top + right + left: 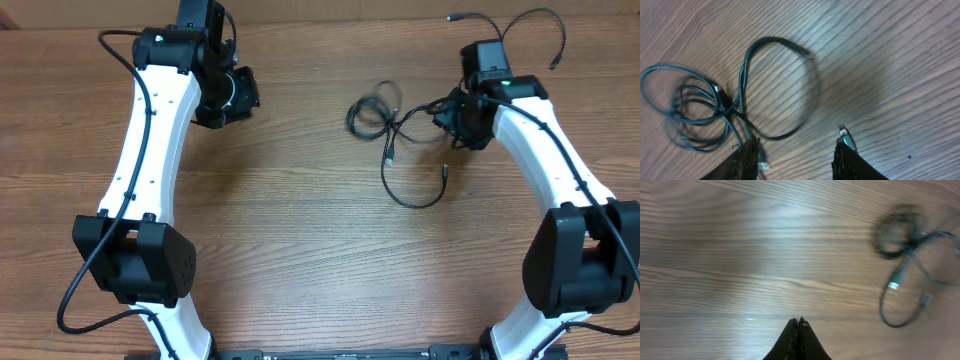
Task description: Untangle cables
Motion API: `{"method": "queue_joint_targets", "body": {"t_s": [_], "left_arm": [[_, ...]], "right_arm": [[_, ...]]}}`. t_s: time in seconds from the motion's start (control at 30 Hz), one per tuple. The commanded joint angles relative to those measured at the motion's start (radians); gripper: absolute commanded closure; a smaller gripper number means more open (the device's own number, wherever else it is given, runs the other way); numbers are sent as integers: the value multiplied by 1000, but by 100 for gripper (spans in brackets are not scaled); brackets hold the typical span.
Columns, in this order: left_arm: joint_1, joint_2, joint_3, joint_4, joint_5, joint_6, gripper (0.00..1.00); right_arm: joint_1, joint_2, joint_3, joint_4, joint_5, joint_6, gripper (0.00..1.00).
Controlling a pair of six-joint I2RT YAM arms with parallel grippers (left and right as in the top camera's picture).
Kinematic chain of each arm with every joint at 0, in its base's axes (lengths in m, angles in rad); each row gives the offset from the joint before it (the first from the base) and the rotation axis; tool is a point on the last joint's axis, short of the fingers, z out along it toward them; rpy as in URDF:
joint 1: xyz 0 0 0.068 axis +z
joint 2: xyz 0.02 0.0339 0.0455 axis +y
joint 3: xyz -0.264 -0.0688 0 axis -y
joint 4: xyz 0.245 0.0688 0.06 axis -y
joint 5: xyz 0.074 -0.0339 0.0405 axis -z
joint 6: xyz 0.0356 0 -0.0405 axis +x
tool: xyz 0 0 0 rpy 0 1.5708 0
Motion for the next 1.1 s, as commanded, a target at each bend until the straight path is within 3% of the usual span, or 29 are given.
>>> {"method": "queue_joint_targets", "body": {"t_s": [0.0,0.1,0.2,0.3,0.4,0.5,0.57,0.63,0.87,1.07], "left_arm": [[-6,-11,26,-1,-112,-39,96],[-15,-11,26,2,-69,-34,96],[-25,-11,26,2,-3,24,86],[-35,-11,26,2,17,50,60],[-36,-11,26,7,14,46,46],[-36,-10,26,13,14,41,24],[-36,-10,26,11,15,41,16],[-36,-10,25,4,15,41,14],[-36,-10,25,-10,14,42,11],[-37,-10,25,-9,14,42,10]], "right_arm": [[5,7,-6,18,-101,0,52],[14,7,-6,50,-201,-38,52],[30,7,-6,80,-244,-39,48],[50,7,-6,127,-260,-93,40],[80,12,-6,183,-259,-179,32],[119,29,-6,240,-251,-271,25],[139,49,-6,281,-216,-309,20],[155,77,-6,328,-143,-315,16],[162,180,-6,510,-83,-395,16],[163,235,-6,568,-84,-405,30]]}}
